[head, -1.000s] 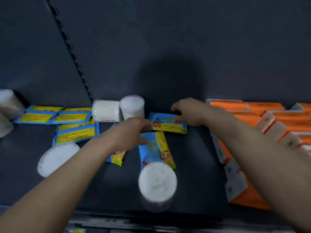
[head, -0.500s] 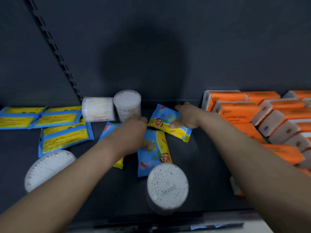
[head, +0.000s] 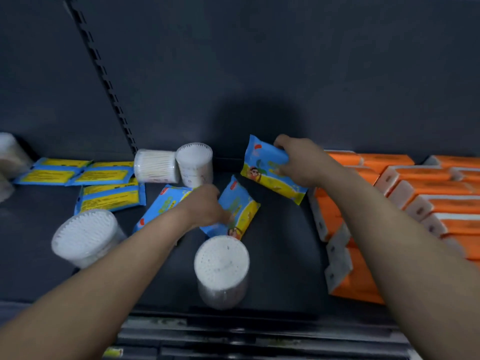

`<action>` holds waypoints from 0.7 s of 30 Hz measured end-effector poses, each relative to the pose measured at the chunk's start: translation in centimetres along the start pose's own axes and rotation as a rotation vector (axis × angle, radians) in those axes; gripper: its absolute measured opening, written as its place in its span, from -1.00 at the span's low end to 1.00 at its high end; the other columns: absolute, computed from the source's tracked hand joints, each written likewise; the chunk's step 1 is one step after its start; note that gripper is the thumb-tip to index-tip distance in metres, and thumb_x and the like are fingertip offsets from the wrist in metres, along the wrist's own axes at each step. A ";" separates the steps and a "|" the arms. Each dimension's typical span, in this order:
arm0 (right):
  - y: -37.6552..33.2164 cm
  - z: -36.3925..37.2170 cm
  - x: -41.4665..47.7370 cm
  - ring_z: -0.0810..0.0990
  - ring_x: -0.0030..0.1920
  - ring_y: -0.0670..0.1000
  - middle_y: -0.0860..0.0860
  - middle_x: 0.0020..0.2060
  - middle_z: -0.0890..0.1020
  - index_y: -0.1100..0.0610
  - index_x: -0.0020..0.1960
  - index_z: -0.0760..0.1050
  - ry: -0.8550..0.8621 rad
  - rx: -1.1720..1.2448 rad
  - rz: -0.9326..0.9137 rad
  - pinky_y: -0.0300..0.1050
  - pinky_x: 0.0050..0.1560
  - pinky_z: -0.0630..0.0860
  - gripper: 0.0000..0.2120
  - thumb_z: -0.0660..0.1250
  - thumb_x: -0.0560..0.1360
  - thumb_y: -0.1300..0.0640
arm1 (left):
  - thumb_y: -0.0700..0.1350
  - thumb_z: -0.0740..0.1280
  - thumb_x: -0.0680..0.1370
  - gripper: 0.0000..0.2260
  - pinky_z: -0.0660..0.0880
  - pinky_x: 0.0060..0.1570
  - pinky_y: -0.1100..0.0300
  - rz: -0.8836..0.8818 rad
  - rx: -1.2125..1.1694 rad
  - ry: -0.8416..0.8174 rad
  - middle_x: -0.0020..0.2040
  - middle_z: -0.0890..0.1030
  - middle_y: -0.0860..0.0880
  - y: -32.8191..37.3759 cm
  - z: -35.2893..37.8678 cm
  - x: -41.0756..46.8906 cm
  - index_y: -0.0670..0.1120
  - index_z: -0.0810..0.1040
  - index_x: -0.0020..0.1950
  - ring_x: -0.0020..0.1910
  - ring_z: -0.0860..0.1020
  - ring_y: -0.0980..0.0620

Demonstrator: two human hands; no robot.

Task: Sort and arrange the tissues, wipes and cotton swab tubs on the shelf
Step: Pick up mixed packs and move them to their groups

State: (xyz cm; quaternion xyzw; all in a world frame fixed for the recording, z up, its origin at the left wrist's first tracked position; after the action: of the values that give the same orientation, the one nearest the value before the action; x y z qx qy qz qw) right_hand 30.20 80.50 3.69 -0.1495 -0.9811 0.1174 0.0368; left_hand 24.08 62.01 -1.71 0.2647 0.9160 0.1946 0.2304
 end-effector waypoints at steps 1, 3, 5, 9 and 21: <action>0.0 -0.6 -0.2 0.54 0.04 0.19 0.14 0.08 0.56 0.10 0.22 0.36 0.027 -0.007 -0.013 -0.03 -0.07 0.45 -0.63 0.36 0.45 0.15 | -0.08 0.49 0.36 -0.70 0.41 -0.20 0.12 0.020 -0.005 0.063 -0.10 0.59 -0.15 0.4 -0.5 -0.3 -0.23 0.54 -0.05 -0.11 0.55 -0.09; -0.3 -1.5 -0.7 0.53 0.02 0.19 0.14 0.07 0.56 0.08 0.21 0.38 0.082 -0.019 -0.037 -0.04 -0.10 0.44 -0.65 0.34 0.45 0.16 | -0.13 0.47 0.37 -0.78 0.39 -0.22 0.14 0.064 -0.002 0.185 -0.15 0.57 -0.11 1.2 -2.1 -1.3 -0.18 0.55 -0.06 -0.12 0.54 -0.08; -0.8 -2.5 -0.9 0.53 0.01 0.20 0.15 0.08 0.56 0.09 0.21 0.38 0.137 -0.026 -0.052 -0.06 -0.13 0.42 -0.66 0.31 0.45 0.17 | -0.13 0.47 0.35 -0.83 0.39 -0.26 0.17 0.096 0.000 0.291 -0.21 0.56 -0.07 1.6 -4.1 -2.5 -0.11 0.56 -0.13 -0.16 0.54 -0.08; -3.0 -4.2 -1.2 0.52 -0.03 0.18 0.14 0.06 0.56 0.08 0.20 0.39 0.205 -0.022 -0.105 -0.07 -0.15 0.44 -0.67 0.30 0.46 0.19 | -0.13 0.50 0.31 -0.84 0.50 -0.20 0.12 0.126 -0.005 0.471 -0.19 0.63 -0.05 0.8 -8.2 -5.7 -0.07 0.59 -0.17 -0.21 0.58 -0.04; -23.5 -3.6 -0.1 0.53 -0.08 0.21 0.12 -0.07 0.58 0.05 0.04 0.43 0.306 0.095 -0.459 0.09 -0.06 0.52 -0.76 0.33 0.40 0.20 | -0.16 0.49 0.33 -0.84 0.40 -0.28 0.13 -0.015 -0.018 0.832 -0.35 0.53 0.02 -14.0 -17.0 -18.5 -0.08 0.59 -0.13 -0.35 0.48 0.01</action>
State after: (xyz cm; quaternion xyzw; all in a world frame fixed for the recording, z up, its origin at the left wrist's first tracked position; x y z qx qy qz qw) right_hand 23.97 59.49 12.85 0.0624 -0.9657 0.1280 0.2173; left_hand 23.54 36.46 11.41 0.1547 0.9311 0.2911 -0.1559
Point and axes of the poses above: each hand's wrist, its own x-axis towards the middle knuckle, its own z-axis out of the palm, y = z × x, the point moved 2 cm from there along x, towards the middle knuckle
